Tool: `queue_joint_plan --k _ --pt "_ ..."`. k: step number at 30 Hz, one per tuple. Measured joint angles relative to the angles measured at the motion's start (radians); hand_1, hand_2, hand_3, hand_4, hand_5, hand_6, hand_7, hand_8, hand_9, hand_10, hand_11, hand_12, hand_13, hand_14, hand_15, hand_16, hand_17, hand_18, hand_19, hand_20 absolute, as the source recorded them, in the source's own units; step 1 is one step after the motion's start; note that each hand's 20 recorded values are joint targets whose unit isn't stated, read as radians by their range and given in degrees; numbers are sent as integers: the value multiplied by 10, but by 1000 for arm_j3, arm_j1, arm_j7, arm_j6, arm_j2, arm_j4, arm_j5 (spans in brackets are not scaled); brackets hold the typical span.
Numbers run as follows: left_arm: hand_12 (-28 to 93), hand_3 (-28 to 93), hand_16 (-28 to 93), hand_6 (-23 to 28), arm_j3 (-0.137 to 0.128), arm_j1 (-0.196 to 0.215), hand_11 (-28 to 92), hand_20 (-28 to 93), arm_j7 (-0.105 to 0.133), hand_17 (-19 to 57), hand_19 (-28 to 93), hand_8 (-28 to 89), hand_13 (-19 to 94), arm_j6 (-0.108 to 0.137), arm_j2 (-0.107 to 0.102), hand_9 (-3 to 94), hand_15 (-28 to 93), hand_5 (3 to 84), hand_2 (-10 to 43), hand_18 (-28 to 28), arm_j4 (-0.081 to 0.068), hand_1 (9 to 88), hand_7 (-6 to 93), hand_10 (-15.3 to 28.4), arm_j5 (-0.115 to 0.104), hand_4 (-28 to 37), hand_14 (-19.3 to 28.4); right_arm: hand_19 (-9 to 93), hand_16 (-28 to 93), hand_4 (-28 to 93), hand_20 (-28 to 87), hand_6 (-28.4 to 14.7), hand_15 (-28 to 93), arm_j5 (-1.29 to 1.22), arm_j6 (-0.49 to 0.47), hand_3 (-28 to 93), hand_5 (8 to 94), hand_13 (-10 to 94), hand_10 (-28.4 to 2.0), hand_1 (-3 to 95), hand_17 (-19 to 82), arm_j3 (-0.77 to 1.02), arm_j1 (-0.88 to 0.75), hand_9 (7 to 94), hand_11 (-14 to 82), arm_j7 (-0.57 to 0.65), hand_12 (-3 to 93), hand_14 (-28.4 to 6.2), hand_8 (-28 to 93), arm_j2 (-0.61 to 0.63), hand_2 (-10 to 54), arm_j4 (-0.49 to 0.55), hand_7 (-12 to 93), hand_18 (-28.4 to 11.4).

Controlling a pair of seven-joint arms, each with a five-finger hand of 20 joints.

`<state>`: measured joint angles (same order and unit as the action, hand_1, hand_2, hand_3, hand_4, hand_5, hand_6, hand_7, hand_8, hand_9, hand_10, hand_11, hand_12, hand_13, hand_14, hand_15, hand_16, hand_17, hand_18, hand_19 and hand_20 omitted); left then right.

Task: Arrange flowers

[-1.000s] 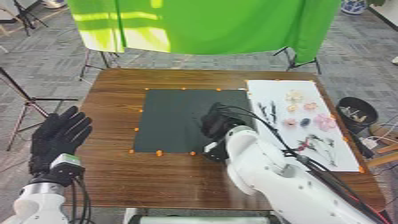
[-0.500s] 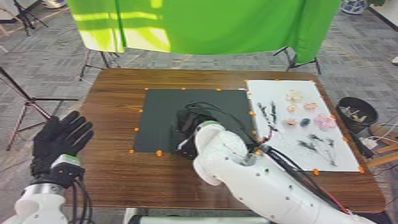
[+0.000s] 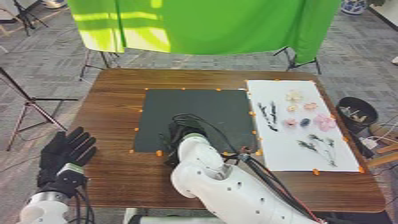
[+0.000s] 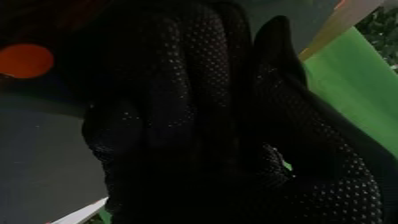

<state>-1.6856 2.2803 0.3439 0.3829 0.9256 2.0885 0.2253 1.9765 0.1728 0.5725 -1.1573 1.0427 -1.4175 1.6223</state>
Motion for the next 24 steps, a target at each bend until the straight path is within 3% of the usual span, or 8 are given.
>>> queue_joint_plan --k 6,10,12,15,20,24 --pt "100 702 -109 114 -4 0 299 73 14 -61 395 -87 266 -5 6 376 445 450 131 158 0 299 167 176 -2 -283 182 932 222 -55 202 -71 456 -21 7 885 772 863 -185 244 622 -23 21 866 283 -12 220 -132 118 29 93 11 275 -155" --pt "100 702 -109 113 -14 7 300 73 33 -61 396 -88 266 -14 16 376 445 450 131 158 1 299 168 176 -5 -283 182 932 214 -62 229 -74 459 -36 -2 873 769 847 -196 217 596 -28 41 855 264 -31 215 -141 -59 78 134 50 244 -174" --pt "100 702 -109 113 -22 15 300 72 42 -61 395 -88 266 -18 19 376 445 450 132 158 3 298 167 176 -6 -283 182 932 213 -73 238 -77 459 -36 -22 850 769 832 -203 212 574 -26 47 849 249 -51 211 -147 -86 114 154 89 216 -186" --pt "100 700 -109 113 -36 29 300 72 53 -60 395 -89 266 -21 23 376 444 451 134 158 10 300 168 176 -5 -283 183 932 207 -108 243 -82 453 -46 -133 812 760 808 -214 209 534 4 46 832 216 -91 201 -158 -91 173 192 168 171 -207" --pt "99 700 -109 114 -46 43 301 72 60 -61 395 -89 266 -22 23 376 446 451 136 158 18 301 168 176 -2 -283 183 932 202 -147 237 -91 444 -157 -438 760 747 786 -222 216 509 114 29 809 188 -114 192 -168 -88 239 218 286 129 -215" --pt "99 701 -110 113 -46 44 301 72 60 -61 396 -89 265 -24 23 376 446 451 136 158 19 301 169 176 -2 -283 183 932 200 -133 231 -95 441 -224 -529 781 748 782 -224 199 500 132 24 808 179 -106 189 -172 -86 270 222 334 118 -220"
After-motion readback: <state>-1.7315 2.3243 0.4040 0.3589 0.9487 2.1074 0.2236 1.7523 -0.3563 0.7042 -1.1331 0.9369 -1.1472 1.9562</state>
